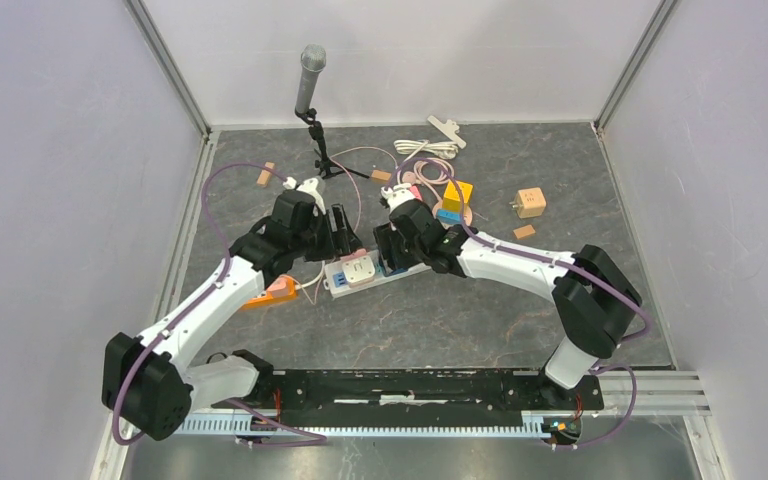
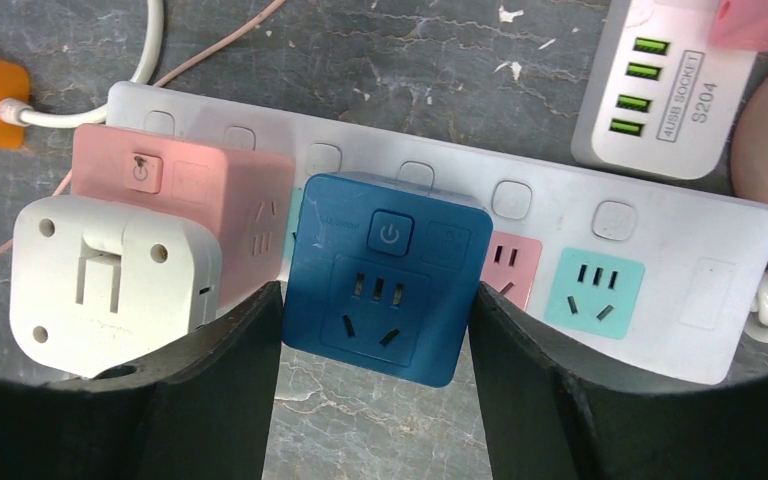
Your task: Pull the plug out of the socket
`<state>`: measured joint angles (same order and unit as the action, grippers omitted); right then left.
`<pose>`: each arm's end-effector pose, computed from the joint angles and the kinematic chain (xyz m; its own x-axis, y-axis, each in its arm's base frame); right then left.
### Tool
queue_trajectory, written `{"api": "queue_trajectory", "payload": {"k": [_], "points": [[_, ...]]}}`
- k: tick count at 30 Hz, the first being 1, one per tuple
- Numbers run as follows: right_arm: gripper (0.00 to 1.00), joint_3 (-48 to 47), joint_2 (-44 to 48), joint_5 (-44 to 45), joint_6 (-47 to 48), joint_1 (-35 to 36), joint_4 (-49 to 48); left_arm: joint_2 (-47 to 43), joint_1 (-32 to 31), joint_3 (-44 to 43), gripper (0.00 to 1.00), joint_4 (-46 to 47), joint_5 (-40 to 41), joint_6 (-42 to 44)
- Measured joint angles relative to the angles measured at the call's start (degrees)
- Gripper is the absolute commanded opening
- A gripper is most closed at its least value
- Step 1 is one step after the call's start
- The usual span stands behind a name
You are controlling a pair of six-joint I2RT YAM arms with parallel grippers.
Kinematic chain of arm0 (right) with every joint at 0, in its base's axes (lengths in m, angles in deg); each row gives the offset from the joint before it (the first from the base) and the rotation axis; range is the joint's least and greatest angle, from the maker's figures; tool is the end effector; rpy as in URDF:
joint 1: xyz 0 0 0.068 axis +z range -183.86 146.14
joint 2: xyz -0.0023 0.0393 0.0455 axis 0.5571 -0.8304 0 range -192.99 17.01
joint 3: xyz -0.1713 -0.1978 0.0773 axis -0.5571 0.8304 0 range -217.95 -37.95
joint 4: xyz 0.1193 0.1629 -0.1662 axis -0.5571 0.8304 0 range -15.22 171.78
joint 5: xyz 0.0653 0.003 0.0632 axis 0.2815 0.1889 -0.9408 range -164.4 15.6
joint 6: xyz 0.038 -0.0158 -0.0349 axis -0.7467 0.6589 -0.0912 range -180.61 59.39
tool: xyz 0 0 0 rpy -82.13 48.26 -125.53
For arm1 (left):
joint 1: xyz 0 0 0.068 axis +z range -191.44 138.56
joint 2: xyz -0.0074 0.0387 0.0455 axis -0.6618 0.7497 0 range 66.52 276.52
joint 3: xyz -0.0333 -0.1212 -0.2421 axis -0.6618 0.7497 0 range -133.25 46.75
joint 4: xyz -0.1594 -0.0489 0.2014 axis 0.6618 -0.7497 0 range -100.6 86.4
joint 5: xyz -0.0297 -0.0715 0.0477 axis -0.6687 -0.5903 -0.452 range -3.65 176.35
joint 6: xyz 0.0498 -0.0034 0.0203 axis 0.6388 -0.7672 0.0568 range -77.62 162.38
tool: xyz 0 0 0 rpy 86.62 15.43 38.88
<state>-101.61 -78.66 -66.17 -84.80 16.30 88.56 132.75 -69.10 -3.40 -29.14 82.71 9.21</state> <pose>0.2358 0.2746 0.2189 -0.7041 -0.2108 -0.6781 -0.4467 0.8738 0.1922 0.2182 -0.1170 0.2721 -0.7688 -0.2134 -0.6028 0.1012 0.8902 -0.4443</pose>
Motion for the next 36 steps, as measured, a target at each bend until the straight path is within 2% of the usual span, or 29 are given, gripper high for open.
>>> {"api": "queue_trajectory", "payload": {"k": [7,13,19,26,33,36], "points": [[0.00,0.0,-0.1,-5.2,0.5,-2.0,-1.0,1.6,0.0,1.1,0.74,0.3,-3.3,1.0],[0.00,-2.0,-1.4,-3.0,2.4,-1.4,1.3,2.8,0.0,1.8,0.72,-1.4,-4.7,3.4],[0.00,-4.6,-2.7,-2.2,3.3,-1.0,4.3,3.9,0.0,2.3,0.66,-3.4,-6.1,6.5],[0.00,-3.9,-2.5,-8.0,3.9,-2.9,3.5,4.7,0.1,2.8,0.61,-3.4,-7.6,6.8],[0.00,-7.3,-4.3,-0.3,7.1,1.1,6.7,5.9,0.1,2.1,0.59,-3.1,-8.5,6.7],[0.00,-7.5,-4.3,-0.7,7.2,0.4,6.8,6.0,0.1,2.1,0.58,-3.1,-8.2,6.5]]}}
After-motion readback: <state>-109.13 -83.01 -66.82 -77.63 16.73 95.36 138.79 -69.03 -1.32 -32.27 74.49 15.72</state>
